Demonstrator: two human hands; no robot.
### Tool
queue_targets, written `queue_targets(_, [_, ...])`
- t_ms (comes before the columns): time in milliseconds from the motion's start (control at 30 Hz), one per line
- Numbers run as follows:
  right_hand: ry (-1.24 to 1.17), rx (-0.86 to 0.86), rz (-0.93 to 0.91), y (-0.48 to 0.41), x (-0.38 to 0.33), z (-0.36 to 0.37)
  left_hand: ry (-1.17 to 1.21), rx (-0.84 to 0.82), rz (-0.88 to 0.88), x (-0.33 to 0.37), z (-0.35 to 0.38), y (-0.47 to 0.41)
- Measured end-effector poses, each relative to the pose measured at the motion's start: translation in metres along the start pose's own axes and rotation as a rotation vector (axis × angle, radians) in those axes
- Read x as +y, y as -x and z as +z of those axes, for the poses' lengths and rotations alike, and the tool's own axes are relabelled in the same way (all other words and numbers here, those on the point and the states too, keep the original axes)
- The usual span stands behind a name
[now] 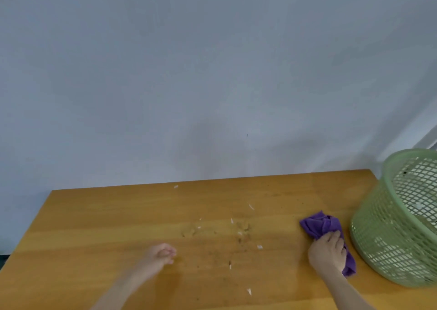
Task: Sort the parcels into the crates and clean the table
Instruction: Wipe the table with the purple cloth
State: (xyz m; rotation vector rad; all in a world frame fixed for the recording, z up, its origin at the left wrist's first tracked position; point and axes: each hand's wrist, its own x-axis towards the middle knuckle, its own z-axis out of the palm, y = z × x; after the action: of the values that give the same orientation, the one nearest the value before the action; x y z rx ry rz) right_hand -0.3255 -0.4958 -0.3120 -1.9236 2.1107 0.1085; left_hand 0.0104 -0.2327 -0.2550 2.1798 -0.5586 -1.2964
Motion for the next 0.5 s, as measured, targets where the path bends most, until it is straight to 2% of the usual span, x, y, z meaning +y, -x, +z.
queue_targets(133, [-0.145, -0.084, -0.002, -0.036, -0.008, -0.01, 0.032, 0.077, -0.027, 0.007, -0.017, -0.025])
queue_targets(233, [-0.129, -0.144, -0.063, -0.068, -0.018, -0.015, 0.113, 0.118, -0.063, 0.006, -0.031, -0.044])
queue_targets(400, [-0.08, -0.21, -0.291, -0.1, -0.084, -0.013, 0.175, 0.151, -0.105, -0.005, -0.049, -0.071])
queue_targets(500, [-0.015, -0.221, -0.429, -0.095, -0.132, -0.005, 0.196, 0.116, -0.132, -0.012, -0.055, -0.073])
